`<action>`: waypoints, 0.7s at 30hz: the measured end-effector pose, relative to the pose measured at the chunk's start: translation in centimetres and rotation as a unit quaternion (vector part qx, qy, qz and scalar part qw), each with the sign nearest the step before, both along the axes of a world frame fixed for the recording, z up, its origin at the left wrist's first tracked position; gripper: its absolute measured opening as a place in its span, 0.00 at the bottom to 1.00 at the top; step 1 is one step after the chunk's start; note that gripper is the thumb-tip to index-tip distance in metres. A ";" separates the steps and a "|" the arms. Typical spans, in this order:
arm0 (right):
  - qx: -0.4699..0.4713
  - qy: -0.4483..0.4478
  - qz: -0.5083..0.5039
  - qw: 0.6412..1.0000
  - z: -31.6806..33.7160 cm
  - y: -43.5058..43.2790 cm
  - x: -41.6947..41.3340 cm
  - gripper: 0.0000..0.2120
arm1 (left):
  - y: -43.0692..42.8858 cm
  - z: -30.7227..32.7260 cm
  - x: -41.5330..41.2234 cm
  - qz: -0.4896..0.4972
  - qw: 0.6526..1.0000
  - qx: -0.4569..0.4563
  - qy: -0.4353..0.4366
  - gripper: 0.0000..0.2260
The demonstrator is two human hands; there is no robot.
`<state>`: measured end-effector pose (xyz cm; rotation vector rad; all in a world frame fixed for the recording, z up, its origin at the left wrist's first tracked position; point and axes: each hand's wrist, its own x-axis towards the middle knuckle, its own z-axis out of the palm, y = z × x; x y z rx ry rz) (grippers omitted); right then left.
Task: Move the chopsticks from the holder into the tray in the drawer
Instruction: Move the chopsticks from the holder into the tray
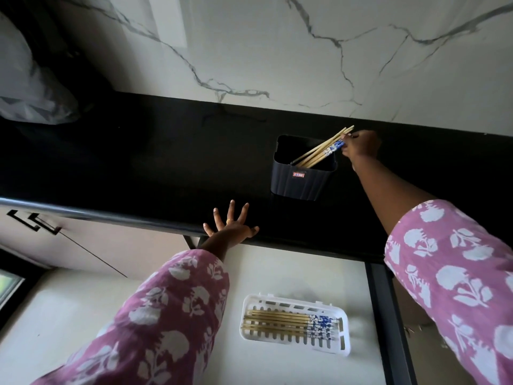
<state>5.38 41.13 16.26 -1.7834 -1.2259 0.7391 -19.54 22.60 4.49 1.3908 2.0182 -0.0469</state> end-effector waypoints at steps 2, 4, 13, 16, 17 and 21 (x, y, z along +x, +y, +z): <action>0.006 0.017 -0.022 1.000 0.2 -0.3 -0.3 0.07 | -0.1 0.1 0.0 0.001 1.000 0.000 -0.002 0.31; 0.016 0.022 -0.038 0.999 0.5 -0.6 -0.5 0.14 | -0.1 0.1 -0.1 0.000 1.000 -0.001 -0.001 0.32; 0.069 0.001 -0.055 0.996 3.9 -2.9 -0.2 0.10 | -0.3 0.4 0.1 0.001 1.000 -0.004 0.007 0.31; 0.101 -0.008 -0.074 0.992 5.6 -4.0 0.9 0.07 | -0.4 0.2 0.3 0.006 1.000 0.005 0.009 0.31; 0.107 0.004 -0.080 0.991 6.2 -4.4 1.4 0.08 | -0.5 0.2 0.3 0.007 1.000 0.007 0.009 0.31; 0.123 0.098 -0.111 0.981 7.7 -6.0 3.6 0.15 | -0.8 0.4 0.2 0.011 1.000 0.005 0.003 0.31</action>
